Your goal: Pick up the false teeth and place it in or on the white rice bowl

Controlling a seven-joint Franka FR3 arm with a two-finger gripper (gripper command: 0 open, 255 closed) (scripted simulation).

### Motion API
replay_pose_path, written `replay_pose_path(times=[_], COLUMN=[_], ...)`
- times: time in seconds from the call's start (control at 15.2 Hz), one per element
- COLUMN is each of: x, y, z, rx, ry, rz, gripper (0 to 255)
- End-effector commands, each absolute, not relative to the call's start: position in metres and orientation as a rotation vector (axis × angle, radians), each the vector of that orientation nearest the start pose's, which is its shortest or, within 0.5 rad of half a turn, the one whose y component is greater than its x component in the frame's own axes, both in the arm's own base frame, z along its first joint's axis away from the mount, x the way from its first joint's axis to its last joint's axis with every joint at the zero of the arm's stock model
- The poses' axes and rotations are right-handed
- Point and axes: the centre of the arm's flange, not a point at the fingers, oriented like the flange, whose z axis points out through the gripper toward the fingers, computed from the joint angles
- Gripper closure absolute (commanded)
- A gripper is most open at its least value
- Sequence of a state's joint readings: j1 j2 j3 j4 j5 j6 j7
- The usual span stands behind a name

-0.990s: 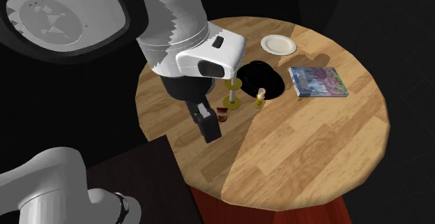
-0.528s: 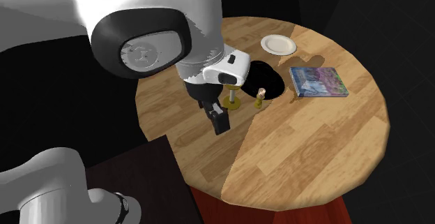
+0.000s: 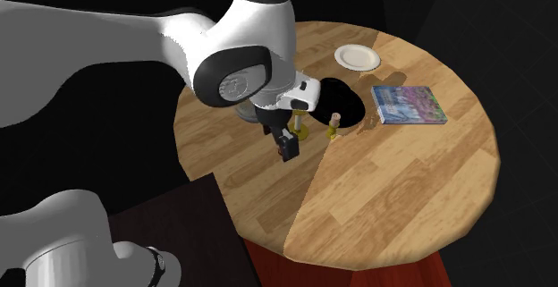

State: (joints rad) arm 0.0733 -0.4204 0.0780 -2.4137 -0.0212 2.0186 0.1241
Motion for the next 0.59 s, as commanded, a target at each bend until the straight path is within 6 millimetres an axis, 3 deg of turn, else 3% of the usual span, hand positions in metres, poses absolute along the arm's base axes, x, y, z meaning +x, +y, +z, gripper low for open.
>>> replay_pose_path(times=[0.0, 0.53], x=[0.431, 0.476], y=[0.076, 0.129], z=[0.445, 0.365], rx=[-3.184, -3.167], ry=[-0.059, -0.105], rz=[-0.04, 0.001], gripper=[0, 0])
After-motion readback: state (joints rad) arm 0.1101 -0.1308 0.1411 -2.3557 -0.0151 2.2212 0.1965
